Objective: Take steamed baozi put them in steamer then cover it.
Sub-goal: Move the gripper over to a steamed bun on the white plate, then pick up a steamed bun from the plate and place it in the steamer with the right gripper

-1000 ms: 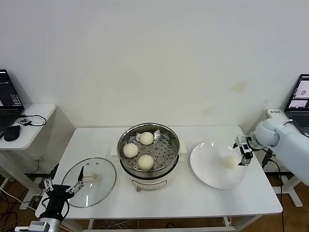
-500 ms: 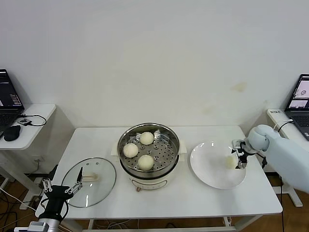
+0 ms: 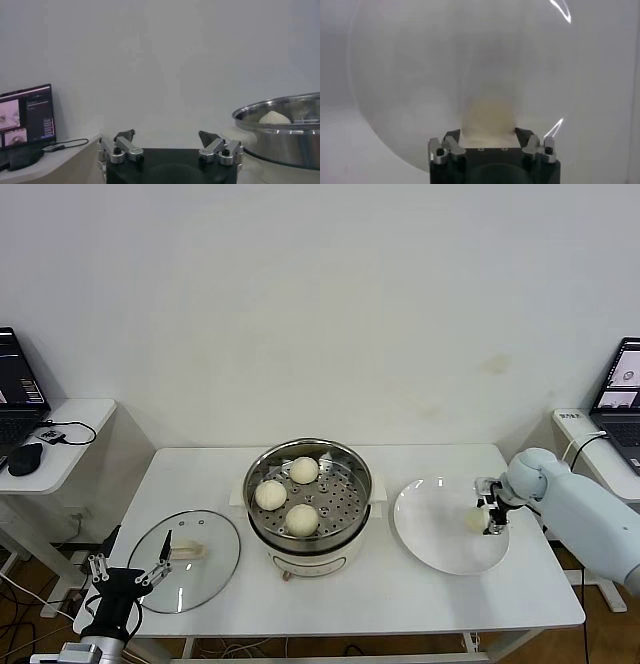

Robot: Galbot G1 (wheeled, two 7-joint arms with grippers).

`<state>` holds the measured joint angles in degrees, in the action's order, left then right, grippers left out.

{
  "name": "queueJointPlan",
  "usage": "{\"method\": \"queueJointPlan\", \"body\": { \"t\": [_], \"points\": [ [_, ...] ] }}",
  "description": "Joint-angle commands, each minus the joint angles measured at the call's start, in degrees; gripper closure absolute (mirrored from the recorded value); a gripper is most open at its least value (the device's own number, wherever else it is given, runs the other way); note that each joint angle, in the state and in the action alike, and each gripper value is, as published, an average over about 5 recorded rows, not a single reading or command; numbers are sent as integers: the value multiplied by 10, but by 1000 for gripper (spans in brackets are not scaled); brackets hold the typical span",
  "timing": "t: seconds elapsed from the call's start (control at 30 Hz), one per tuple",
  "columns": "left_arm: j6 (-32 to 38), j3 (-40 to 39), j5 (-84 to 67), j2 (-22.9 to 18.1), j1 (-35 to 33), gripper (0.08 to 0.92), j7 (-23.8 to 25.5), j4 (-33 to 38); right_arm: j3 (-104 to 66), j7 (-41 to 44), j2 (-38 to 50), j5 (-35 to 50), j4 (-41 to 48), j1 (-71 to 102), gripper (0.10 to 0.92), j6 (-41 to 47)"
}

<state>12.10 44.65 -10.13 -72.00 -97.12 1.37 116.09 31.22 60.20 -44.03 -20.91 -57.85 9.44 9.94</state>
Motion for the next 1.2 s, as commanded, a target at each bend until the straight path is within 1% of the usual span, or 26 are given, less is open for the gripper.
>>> {"method": "queueJointPlan", "body": {
  "t": [0.03, 0.23, 0.37, 0.63, 0.8, 0.9, 1.07, 1.2],
  "points": [
    [0, 0, 0, -1, 0, 177, 0, 1, -2, 0, -6, -4, 11, -1, 388, -2],
    [1, 0, 0, 0, -1, 177, 0, 1, 0, 0, -4, 2, 1, -10, 448, -2],
    [1, 0, 0, -1, -1, 177, 0, 2, 3, 2, 4, 10, -13, -21, 464, 1],
    [0, -2, -1, 1, 2, 177, -1, 2, 64, 9, 62, 67, -109, -93, 465, 26],
    [-3, -6, -1, 2, 5, 177, -1, 5, 168, 10, 89, 148, -180, -222, 465, 61],
    [-4, -9, 0, 2, 7, 177, -1, 6, 229, 9, 87, 205, -219, -304, 462, 83],
    [-3, -12, -1, 2, 9, 177, -1, 8, 318, -6, 53, 305, -264, -433, 457, 125],
    [-3, -13, -1, 1, 9, 177, -1, 10, 360, -28, 12, 372, -292, -480, 451, 162]
  ]
}}
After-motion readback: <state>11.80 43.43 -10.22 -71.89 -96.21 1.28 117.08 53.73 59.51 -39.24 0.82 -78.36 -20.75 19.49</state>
